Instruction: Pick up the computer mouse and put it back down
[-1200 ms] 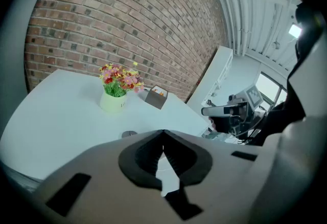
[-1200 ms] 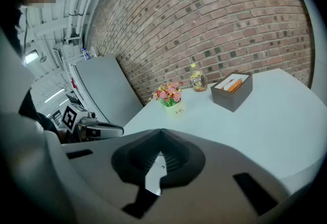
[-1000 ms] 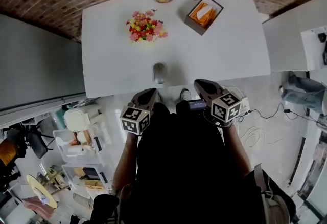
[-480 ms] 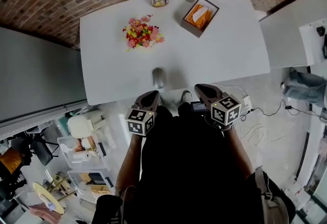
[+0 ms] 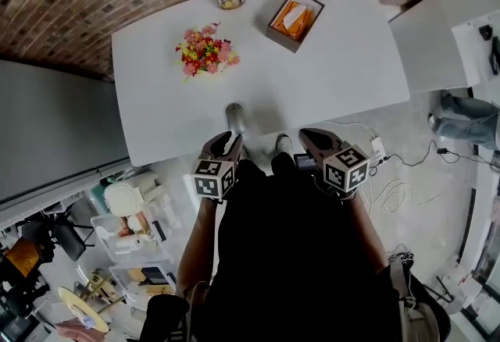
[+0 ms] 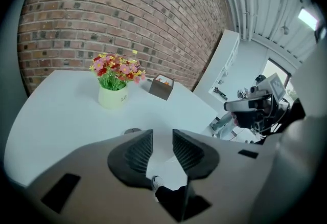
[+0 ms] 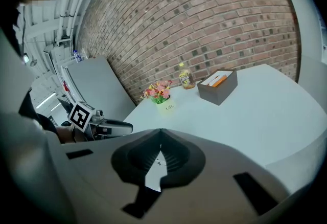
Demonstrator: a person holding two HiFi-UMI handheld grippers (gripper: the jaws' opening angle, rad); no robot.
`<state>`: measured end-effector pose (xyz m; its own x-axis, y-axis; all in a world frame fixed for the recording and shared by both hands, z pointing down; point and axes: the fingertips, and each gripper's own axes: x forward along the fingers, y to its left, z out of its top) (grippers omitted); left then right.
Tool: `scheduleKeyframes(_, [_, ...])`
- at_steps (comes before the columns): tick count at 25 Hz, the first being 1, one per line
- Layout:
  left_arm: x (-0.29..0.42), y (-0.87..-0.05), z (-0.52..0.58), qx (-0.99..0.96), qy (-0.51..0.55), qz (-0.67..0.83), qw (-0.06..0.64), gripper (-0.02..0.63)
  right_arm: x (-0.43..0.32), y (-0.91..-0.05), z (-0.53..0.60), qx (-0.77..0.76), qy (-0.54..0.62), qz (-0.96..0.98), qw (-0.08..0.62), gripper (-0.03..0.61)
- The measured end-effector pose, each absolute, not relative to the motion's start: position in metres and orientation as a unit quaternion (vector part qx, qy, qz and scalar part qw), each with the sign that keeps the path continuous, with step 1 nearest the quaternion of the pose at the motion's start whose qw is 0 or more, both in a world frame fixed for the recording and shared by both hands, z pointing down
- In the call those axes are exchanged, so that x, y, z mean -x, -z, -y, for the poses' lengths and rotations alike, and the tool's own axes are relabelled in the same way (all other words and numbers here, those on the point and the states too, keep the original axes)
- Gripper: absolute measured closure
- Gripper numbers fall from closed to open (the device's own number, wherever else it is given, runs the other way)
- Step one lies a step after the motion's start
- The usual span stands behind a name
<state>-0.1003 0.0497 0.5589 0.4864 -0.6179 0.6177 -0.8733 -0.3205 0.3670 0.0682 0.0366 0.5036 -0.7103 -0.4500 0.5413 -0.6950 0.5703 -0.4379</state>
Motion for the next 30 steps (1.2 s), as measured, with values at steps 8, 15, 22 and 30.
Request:
scheduleKeyframes(8, [0.096, -0.578, -0.041, -0.778, -0.218, 0.469, 0.357, 0.437, -0.089, -0.505, -0.041, -0.359, -0.332, 0.853, 0.184, 0.561])
scheduleKeyframes(15, [0.094, -0.597, -0.035, -0.764, -0.233, 0.471, 0.375, 0.396, -0.104, -0.51, -0.051, -0.375, -0.343, 0.841, 0.185, 0.561])
scheduleKeyframes(22, [0.094, -0.618, -0.029, -0.747, -0.269, 0.469, 0.386, 0.363, -0.117, -0.513, -0.054, -0.388, -0.354, 0.83, 0.188, 0.561])
scheduleKeyframes(30, [0.096, -0.649, -0.024, -0.718, -0.325, 0.475, 0.392, 0.313, -0.127, -0.518, -0.058, -0.394, -0.361, 0.824, 0.189, 0.561])
